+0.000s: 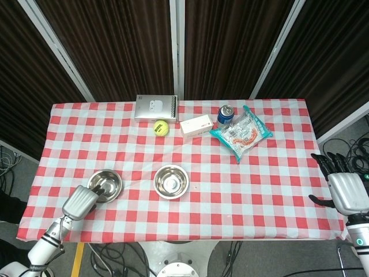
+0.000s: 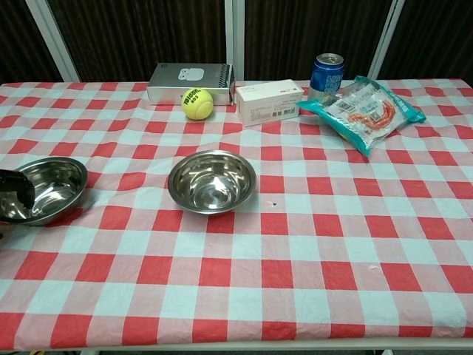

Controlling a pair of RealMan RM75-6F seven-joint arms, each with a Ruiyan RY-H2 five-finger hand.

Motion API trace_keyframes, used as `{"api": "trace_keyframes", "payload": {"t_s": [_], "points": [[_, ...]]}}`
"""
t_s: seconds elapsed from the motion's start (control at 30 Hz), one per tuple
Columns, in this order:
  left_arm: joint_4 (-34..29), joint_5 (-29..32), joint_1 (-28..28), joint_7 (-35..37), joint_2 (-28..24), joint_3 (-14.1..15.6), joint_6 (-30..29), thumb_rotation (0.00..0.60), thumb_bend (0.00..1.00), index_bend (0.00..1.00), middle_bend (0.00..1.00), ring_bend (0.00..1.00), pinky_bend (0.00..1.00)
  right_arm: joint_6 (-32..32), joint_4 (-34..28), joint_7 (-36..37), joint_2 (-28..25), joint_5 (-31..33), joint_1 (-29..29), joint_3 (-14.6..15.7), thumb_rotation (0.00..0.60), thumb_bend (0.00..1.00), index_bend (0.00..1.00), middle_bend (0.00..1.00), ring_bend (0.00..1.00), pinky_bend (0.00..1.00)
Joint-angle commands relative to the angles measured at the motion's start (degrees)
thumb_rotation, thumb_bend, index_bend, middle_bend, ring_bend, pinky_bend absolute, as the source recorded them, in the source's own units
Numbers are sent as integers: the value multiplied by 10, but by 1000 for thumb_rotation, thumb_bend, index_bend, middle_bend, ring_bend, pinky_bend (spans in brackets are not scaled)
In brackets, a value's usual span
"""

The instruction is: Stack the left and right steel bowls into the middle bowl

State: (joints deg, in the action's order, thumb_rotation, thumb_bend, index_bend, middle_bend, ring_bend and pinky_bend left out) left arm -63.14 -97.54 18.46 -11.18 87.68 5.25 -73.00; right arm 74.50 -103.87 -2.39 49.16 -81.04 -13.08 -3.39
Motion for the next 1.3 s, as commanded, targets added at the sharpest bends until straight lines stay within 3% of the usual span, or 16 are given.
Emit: {"api": "trace_keyframes", "payload": {"t_s": [0.03,0.3,0.67,0.93,1.17,1.3], "points": [[17,0,8,3,11,-3,5,600,260,480,508,823,894,-2,1,-1,1,2,0,-1,600,42,82,130,38,0],[40,7,22,6,28,-9,17,600,287,511,539,842,905,-7,9,7,3,5,2,-3,600,43,83,130,38,0],[72,8,20,2,45,-6,4,600,345,678,700,927,959,-12,19,22,2,7,4,-5,600,43,83,130,39,0],[81,6,20,7,49,-5,-8,600,365,700,722,950,973,-11,19,27,0,4,6,-7,600,43,83,130,39,7],[48,0,30,-4,33,-10,-18,600,367,705,726,956,976,-6,15,29,-4,1,7,-10,600,43,83,130,41,9],[-7,-7,51,-31,8,-23,-15,600,368,706,728,957,976,8,13,34,-9,-1,11,-16,600,43,83,131,43,12]]}}
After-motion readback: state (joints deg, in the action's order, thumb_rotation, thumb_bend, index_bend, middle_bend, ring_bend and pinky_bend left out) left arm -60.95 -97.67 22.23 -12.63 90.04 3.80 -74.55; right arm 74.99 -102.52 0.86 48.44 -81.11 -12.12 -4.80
